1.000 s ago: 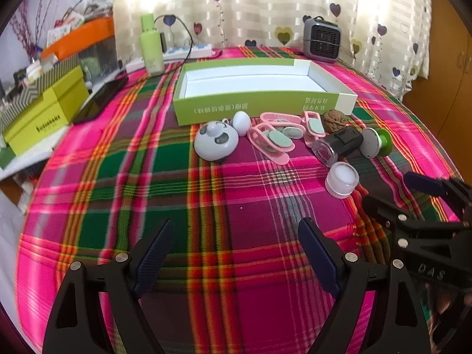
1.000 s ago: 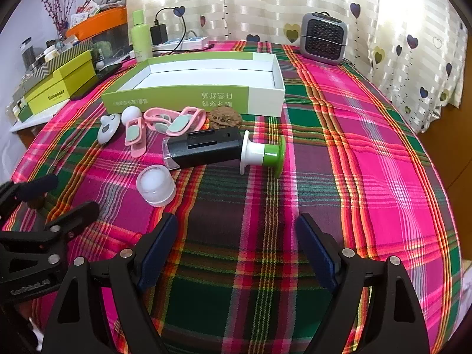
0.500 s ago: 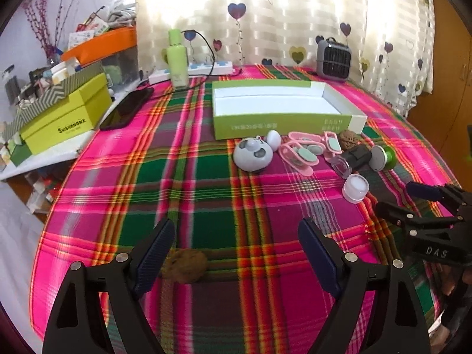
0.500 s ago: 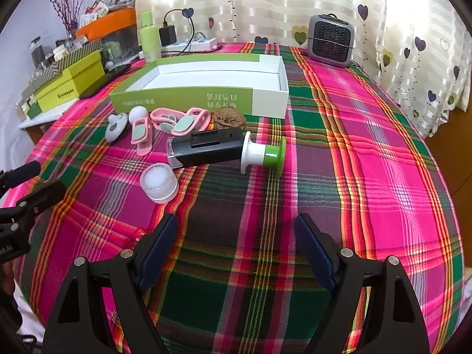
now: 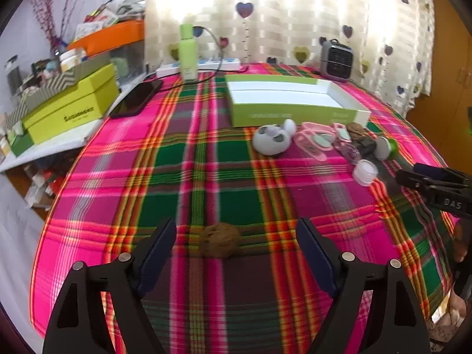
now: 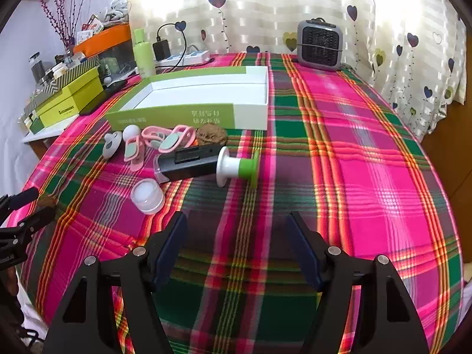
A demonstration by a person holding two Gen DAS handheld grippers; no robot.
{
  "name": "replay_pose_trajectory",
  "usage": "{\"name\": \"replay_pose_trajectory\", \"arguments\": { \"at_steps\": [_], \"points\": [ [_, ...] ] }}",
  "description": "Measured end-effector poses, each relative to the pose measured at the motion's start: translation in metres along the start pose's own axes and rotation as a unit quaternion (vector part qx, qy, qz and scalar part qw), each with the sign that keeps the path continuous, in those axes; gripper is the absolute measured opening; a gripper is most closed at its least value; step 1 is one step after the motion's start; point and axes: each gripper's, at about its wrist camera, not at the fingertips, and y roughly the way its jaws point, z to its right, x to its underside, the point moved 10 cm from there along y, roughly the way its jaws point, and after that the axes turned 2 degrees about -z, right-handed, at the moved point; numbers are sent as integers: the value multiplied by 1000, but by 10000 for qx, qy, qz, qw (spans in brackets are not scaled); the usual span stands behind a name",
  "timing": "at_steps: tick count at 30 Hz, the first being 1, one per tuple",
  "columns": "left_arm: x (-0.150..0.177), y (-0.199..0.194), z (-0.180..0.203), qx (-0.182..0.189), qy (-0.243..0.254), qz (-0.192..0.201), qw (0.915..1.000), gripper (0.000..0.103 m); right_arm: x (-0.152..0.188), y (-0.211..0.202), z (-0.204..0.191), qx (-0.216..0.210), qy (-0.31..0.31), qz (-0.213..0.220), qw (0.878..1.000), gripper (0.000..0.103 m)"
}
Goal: Organize objects
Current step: 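Grasp the brown walnut with the left tool, then grasp the white translucent cup with the right tool while the left tool lifts the walnut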
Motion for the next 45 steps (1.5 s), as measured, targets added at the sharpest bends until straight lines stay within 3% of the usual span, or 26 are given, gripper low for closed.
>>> {"name": "replay_pose_trajectory", "arguments": {
  "at_steps": [8, 10, 12, 20, 23, 28, 33, 36, 42, 45],
  "points": [
    [8, 4, -13, -46, -231, -132, 9996, 73, -5, 0, 8, 51, 89, 36, 9999, 66],
    [10, 4, -14, -25, -288, -159, 9995, 69, -4, 1, 4, -49, 108, -7, 9999, 65],
    [12, 8, -14, -17, -300, -209, 9993, 58, -2, 2, -6, -231, 32, -62, 9997, 61],
    [15, 11, -15, -59, -340, -245, 9991, 50, -5, 2, -46, -735, -297, -19, 9968, 60],
    [15, 11, -16, -63, -344, -235, 9991, 46, -4, 6, -54, -810, -387, -110, 9959, 49],
    [14, 11, -16, -63, -345, -226, 9991, 42, -6, 14, -63, -811, -461, -216, 9954, 48],
    [13, 10, -14, -20, -328, -229, 9992, 31, -8, 21, -69, -763, -565, -289, 9951, 42],
    [12, 9, -13, -24, -267, -208, 9994, 29, -8, 23, -72, -785, -585, -320, 9947, 41],
    [12, 9, -15, -1, -282, -187, 9994, 28, -9, 26, -74, -744, -672, -342, 9944, 29],
    [11, 9, -15, 35, -285, -185, 9994, 28, -9, 27, -75, -722, -715, -331, 9943, 29]
  ]
}}
